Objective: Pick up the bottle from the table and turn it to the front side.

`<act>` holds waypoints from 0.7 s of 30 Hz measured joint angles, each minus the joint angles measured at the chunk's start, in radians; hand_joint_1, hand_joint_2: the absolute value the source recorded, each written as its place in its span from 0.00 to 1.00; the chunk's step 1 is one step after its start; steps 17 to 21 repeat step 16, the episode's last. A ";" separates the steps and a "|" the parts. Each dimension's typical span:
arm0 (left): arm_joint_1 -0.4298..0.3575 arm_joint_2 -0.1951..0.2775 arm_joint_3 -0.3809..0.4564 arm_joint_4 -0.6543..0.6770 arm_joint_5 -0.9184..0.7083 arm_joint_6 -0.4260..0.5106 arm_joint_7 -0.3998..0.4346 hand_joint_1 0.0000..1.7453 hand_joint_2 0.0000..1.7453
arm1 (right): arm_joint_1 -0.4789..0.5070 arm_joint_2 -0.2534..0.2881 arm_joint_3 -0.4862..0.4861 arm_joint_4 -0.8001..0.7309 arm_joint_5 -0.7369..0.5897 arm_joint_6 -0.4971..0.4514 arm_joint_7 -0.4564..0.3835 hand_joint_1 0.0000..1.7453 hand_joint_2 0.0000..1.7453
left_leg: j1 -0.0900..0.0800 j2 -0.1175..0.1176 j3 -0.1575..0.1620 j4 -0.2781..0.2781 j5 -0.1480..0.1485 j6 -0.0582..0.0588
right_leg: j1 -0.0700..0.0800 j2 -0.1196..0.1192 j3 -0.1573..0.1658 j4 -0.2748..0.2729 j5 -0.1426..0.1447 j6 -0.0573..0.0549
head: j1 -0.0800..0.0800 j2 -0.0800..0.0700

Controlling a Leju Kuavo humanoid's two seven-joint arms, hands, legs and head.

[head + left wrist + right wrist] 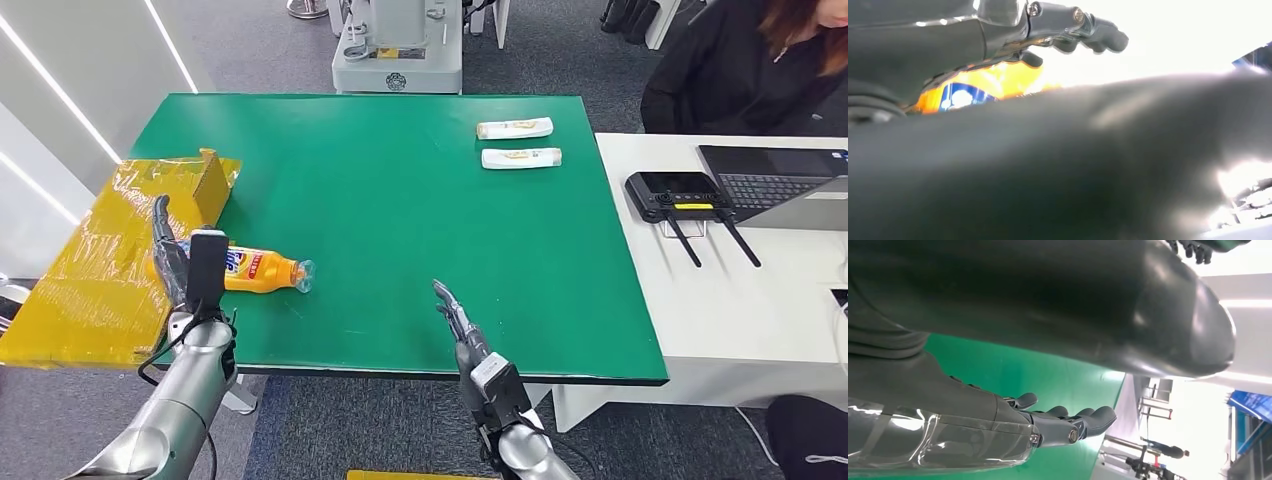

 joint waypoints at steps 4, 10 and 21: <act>0.033 -0.004 -0.086 -0.141 0.139 -0.006 -0.002 0.00 0.00 | 0.029 0.000 -0.002 -0.039 0.021 -0.037 0.009 0.00 0.00 | 0.000 -0.001 0.000 0.000 0.000 0.000 | 0.000 -0.001 0.000 0.000 0.000 0.000 | 0.000 0.000; 0.129 -0.014 -0.238 -0.402 0.178 -0.041 -0.003 0.00 0.00 | 0.097 -0.003 -0.028 -0.140 0.056 -0.070 0.029 0.00 0.00 | 0.000 0.000 -0.001 0.000 -0.001 0.001 | 0.000 -0.001 0.000 -0.001 0.000 0.000 | 0.000 0.000; 0.263 -0.031 -0.329 -0.580 0.208 -0.124 -0.003 0.00 0.00 | 0.148 -0.016 -0.067 -0.249 0.077 -0.075 0.041 0.00 0.00 | 0.000 0.000 -0.001 0.000 -0.002 0.001 | 0.000 0.000 0.000 -0.002 -0.001 0.001 | 0.000 0.000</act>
